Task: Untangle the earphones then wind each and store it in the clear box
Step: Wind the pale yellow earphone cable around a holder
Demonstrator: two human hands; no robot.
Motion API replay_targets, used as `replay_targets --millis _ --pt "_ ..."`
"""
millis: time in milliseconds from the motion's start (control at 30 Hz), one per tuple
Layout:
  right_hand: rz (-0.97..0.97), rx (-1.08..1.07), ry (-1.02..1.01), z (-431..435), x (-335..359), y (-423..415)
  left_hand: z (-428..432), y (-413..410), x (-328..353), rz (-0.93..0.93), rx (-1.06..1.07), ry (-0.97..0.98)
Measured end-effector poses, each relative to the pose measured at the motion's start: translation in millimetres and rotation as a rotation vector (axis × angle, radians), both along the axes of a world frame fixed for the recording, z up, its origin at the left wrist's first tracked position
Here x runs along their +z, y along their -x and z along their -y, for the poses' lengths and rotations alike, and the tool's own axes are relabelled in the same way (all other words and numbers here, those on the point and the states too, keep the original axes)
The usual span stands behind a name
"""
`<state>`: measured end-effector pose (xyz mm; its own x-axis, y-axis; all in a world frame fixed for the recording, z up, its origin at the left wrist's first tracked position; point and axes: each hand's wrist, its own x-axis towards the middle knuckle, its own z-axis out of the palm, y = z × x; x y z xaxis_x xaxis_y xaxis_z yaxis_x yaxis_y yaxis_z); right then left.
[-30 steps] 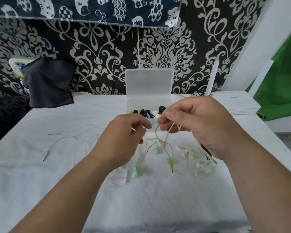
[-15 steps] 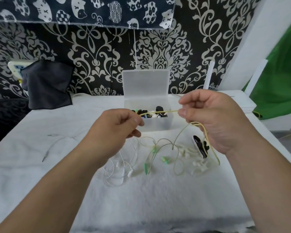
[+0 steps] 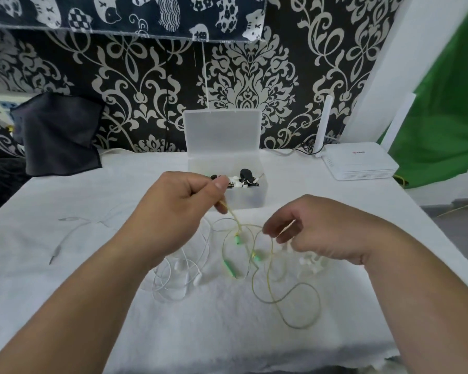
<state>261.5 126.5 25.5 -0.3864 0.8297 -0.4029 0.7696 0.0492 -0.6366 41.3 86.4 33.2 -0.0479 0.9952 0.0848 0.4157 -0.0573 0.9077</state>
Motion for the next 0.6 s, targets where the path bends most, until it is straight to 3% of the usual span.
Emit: replay_targets --millis 167,500,600 --pt "0.198 -0.203 -0.144 -20 -31 -4 -6 9 -7 -0.166 -0.045 0.141" --pt "0.494 -0.129 -0.195 -24 -66 19 -11 20 -29 -0.548 -0.216 0.342" --pt "0.448 -0.238 -0.258 -26 -62 22 -12 27 -32 -0.574 -0.211 0.359"
